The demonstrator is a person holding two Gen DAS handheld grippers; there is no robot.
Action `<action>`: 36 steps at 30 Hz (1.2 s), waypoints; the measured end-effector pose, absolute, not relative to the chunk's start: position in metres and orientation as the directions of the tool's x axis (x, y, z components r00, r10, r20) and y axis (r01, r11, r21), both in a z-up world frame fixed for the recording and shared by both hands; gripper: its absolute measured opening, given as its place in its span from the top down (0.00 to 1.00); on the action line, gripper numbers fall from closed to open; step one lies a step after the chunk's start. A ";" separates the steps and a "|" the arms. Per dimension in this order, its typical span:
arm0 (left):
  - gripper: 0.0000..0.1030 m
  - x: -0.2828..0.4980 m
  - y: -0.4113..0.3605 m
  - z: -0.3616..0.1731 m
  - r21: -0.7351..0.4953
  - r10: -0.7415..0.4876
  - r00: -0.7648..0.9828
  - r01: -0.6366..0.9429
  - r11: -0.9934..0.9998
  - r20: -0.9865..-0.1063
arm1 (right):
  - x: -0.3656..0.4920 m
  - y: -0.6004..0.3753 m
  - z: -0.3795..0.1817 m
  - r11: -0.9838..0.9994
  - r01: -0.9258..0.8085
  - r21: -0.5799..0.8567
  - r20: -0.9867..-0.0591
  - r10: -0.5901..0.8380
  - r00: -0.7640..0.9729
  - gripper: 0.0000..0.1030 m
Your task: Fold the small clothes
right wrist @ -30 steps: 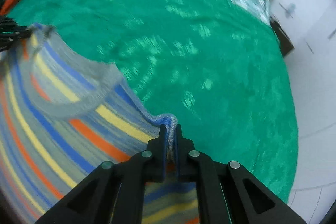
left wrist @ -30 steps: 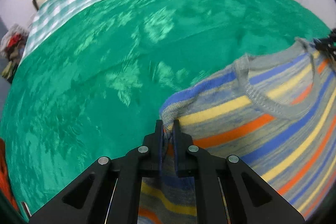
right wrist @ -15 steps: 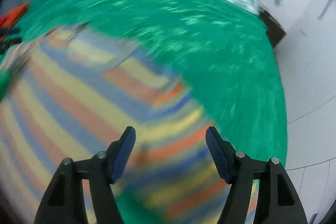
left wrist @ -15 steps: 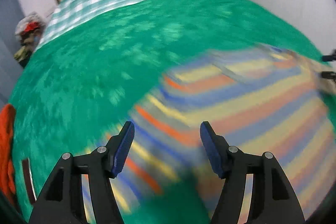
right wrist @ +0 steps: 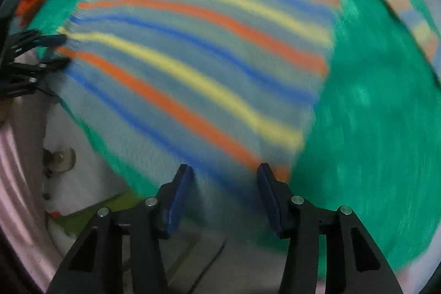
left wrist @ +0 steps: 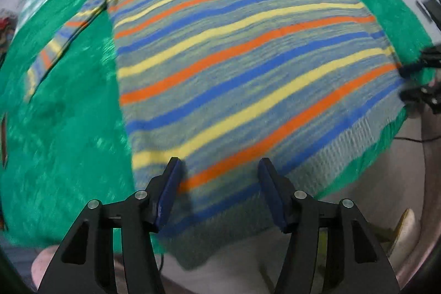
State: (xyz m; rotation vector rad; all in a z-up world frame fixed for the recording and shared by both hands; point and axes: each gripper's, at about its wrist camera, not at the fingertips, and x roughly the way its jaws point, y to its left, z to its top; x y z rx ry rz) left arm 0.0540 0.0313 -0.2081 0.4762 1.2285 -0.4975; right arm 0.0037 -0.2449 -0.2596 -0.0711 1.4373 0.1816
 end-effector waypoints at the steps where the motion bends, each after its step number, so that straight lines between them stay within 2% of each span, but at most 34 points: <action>1: 0.41 0.054 0.032 -0.204 0.085 -0.086 0.259 0.583 0.808 -0.962 | -0.002 -0.249 -0.257 0.989 -0.140 0.056 -0.992 0.070 0.101 0.56; 3: 0.42 0.054 0.036 -0.187 0.064 -0.104 0.277 0.538 0.840 -0.955 | -0.009 -0.255 -0.238 0.996 -0.085 0.029 -0.990 0.040 0.132 0.56; 5: 0.32 0.053 0.042 -0.163 0.007 -0.170 0.315 0.492 0.871 -0.934 | -0.009 -0.256 -0.212 0.999 -0.032 -0.034 -0.973 -0.026 0.228 0.51; 6: 0.22 0.053 0.044 -0.153 -0.010 -0.191 0.340 0.468 0.884 -0.921 | -0.009 -0.256 -0.202 0.999 -0.006 -0.052 -0.964 -0.049 0.262 0.49; 7: 0.18 0.052 0.046 -0.141 -0.027 -0.212 0.377 0.440 0.898 -0.901 | -0.010 -0.253 -0.186 0.997 0.035 -0.063 -0.946 -0.071 0.317 0.44; 10: 0.17 0.056 0.048 -0.119 -0.053 -0.241 0.447 0.392 0.918 -0.861 | -0.008 -0.245 -0.159 0.993 0.105 -0.059 -0.899 -0.098 0.427 0.38; 17: 0.14 0.042 0.042 -0.106 -0.111 -0.275 0.516 0.325 0.939 -0.811 | 0.006 -0.221 -0.129 0.971 0.205 -0.125 -0.803 -0.220 0.554 0.35; 21: 0.14 0.043 0.036 -0.112 -0.079 -0.244 0.534 0.312 0.947 -0.810 | 0.014 -0.223 -0.118 0.960 0.224 -0.165 -0.778 -0.267 0.569 0.32; 32: 0.14 0.044 0.051 -0.128 -0.100 -0.209 0.536 0.226 0.969 -0.818 | 0.012 -0.223 -0.118 0.938 0.267 -0.222 -0.763 -0.338 0.552 0.30; 36: 0.10 0.043 0.055 -0.132 -0.071 -0.179 0.559 0.210 0.975 -0.809 | 0.013 -0.222 -0.119 0.933 0.273 -0.235 -0.756 -0.352 0.552 0.28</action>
